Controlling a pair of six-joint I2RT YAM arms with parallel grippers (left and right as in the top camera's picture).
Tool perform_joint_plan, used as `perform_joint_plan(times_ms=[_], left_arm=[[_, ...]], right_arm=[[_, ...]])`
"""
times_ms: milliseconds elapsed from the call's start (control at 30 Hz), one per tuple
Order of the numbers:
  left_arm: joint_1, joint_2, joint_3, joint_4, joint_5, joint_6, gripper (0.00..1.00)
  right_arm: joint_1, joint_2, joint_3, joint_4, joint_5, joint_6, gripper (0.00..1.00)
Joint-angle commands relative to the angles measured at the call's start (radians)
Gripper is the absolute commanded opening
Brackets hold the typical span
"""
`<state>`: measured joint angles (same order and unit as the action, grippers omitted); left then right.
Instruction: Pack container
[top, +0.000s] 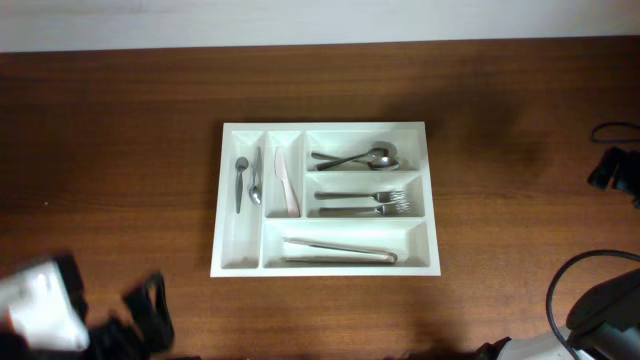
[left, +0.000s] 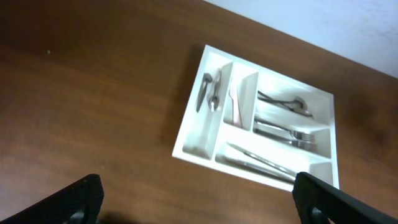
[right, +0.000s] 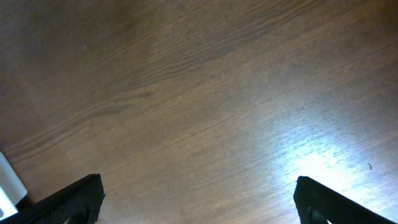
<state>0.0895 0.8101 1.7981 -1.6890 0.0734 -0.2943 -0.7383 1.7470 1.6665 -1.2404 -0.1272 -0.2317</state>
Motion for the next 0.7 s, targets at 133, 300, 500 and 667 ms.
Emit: perform_joint_plan(times_ms=[133,300,500,667], left_arm=[[0.003,-0.262,-0.129,0.002,0.019,-0.060,0.99],[0.003,-0.333,-0.129,0.002,0.017,-0.056,0.99],[0.003,-0.340,-0.129,0.012,0.008,-0.055,0.99],[0.018,-0.340,-0.164,0.023,-0.068,-0.040,0.99]], right_arm=[[-0.002,0.009,-0.001,0.000,0.005,0.009,0.99],[-0.002,0.009,-0.001,0.000,0.005,0.009,0.99],[-0.002,0.009,-0.001,0.000,0.005,0.009,0.99],[-0.002,0.009,-0.001,0.000,0.005,0.009,0.99]])
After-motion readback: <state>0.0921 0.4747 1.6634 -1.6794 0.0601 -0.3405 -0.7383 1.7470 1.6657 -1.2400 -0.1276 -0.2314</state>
